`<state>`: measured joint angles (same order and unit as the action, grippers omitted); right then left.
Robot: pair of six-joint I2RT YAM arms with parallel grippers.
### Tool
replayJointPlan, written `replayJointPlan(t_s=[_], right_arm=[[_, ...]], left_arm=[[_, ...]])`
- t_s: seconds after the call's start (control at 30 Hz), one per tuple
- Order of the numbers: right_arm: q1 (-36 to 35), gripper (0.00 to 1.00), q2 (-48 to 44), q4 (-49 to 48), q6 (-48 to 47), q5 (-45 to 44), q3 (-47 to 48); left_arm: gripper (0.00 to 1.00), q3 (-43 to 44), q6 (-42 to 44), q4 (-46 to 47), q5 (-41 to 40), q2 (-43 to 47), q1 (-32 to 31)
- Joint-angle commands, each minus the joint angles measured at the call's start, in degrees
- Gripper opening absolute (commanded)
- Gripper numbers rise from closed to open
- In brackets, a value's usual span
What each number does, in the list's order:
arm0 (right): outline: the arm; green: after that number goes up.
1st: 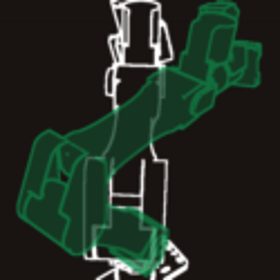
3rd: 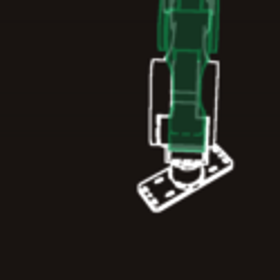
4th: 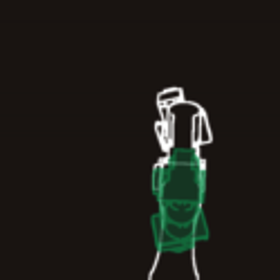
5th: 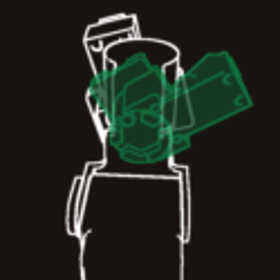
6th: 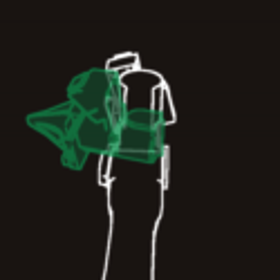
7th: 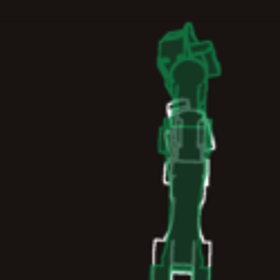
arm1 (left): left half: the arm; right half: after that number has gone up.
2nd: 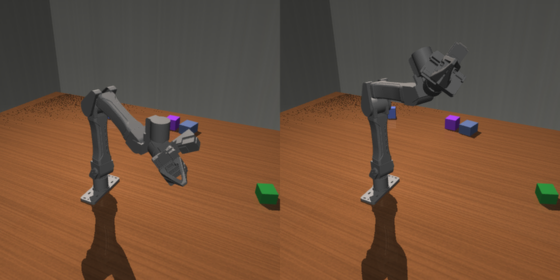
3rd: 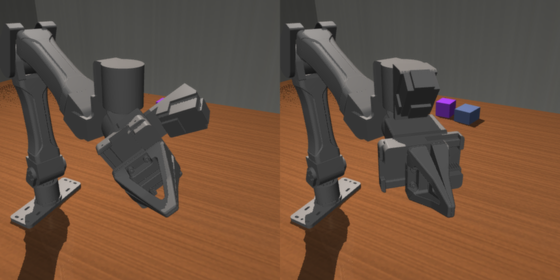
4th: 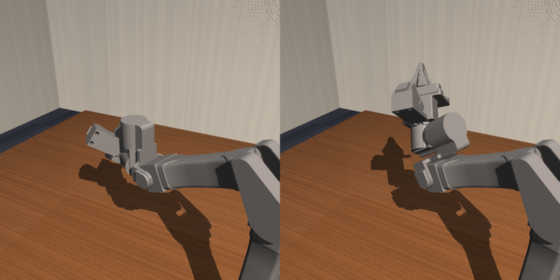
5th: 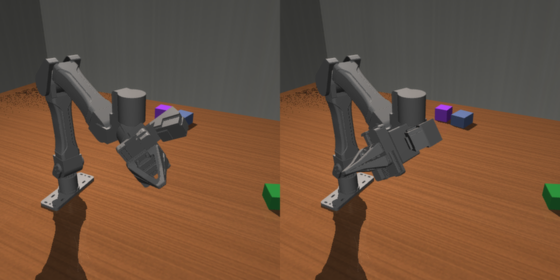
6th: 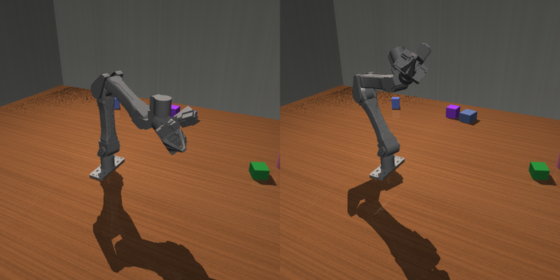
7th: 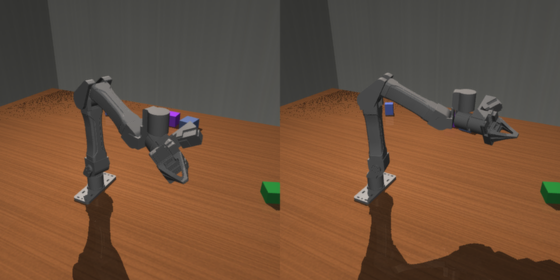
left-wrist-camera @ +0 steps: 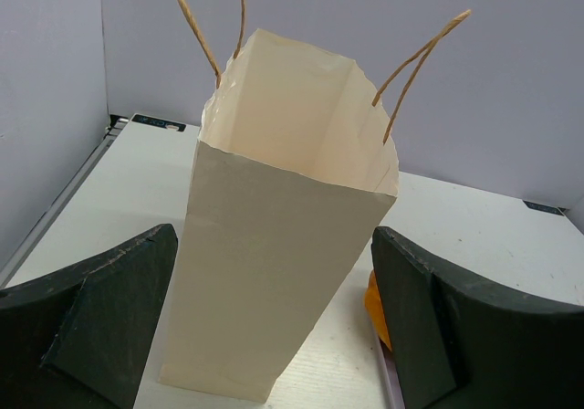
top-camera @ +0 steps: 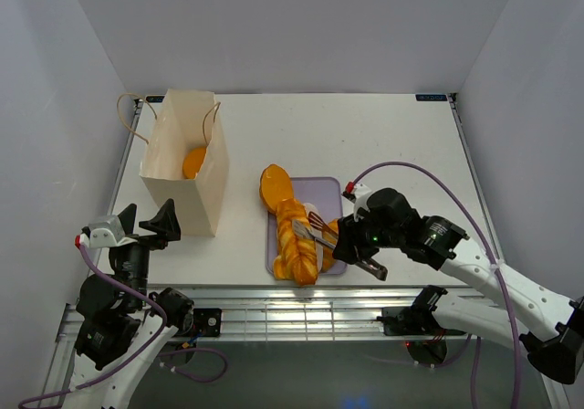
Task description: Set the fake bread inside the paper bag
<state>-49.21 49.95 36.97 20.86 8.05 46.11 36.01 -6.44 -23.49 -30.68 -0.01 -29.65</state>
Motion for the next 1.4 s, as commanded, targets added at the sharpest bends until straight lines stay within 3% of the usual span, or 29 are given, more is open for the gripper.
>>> replayJointPlan(t_s=[0.0,0.27,0.67,1.37], right_arm=[[-0.88,0.56,0.32,-3.83,0.93,0.47,-0.23],[-1.59,0.53,1.64,-5.06,1.72,0.73,-0.40],[-1.50,0.41,0.58,-4.45,1.90,-2.25,3.72],[-1.50,0.34,1.99,-5.07,-0.29,-4.54,20.84]], left_arm=[[0.98,-0.41,0.37,0.46,-0.09,4.93,-0.23],[0.98,-0.41,0.37,0.46,-0.09,5.20,-0.23],[0.98,-0.33,0.37,0.46,-0.09,5.20,-0.23],[0.98,-0.41,0.37,0.46,0.00,5.20,-0.23]])
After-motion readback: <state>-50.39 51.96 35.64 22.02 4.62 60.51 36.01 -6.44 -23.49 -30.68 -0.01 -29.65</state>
